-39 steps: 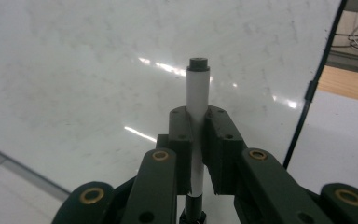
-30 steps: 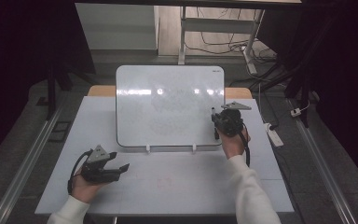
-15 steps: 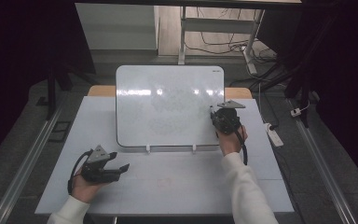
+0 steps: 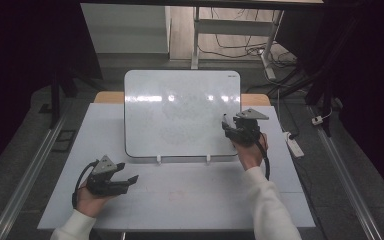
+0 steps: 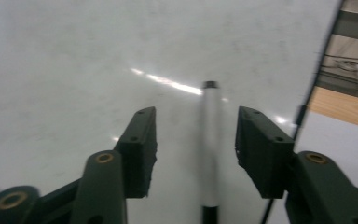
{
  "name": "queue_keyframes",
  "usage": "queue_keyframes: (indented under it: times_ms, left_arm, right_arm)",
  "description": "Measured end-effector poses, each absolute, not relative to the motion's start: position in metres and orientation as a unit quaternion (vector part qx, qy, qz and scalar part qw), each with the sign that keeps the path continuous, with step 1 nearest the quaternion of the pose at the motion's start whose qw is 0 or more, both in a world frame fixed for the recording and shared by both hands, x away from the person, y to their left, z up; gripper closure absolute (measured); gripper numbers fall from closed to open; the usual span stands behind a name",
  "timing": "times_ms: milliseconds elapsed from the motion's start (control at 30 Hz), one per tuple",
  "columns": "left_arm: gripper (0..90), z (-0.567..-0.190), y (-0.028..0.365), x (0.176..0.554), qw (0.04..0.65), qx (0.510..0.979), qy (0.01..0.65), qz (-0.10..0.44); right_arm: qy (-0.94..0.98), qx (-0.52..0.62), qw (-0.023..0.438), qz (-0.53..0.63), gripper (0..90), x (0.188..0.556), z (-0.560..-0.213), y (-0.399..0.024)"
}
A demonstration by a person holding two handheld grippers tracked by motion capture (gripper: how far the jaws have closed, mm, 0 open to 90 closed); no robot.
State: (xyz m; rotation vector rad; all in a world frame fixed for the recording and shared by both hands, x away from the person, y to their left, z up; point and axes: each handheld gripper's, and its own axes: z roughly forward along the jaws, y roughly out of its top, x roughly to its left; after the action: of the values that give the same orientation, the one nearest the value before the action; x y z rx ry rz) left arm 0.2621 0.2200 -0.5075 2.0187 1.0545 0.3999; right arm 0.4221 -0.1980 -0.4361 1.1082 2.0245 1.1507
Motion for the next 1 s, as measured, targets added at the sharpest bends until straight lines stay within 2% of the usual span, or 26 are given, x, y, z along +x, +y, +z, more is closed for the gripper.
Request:
queue_keyframes:
  times_ms: [67,267,733,1000]
  left_arm:
    - [30.7,-0.507,0.221,0.262,0.404,0.798,0.418,0.158]
    - [30.0,-0.507,0.221,0.262,0.408,0.797,0.417,0.156]
    - [29.0,-0.508,0.219,0.262,0.412,0.799,0.412,0.15]
    - [28.8,-0.51,0.221,0.26,0.414,0.799,0.411,0.146]
  right_arm:
    - [0.764,0.391,0.262,0.442,42.4,0.416,-0.436,-0.2]
    - [0.779,0.339,0.239,0.47,38.7,0.395,-0.439,-0.212]
    - [0.801,0.283,0.228,0.476,37.0,0.334,-0.46,-0.252]
    - [0.806,0.295,0.217,0.465,36.8,0.318,-0.484,-0.286]
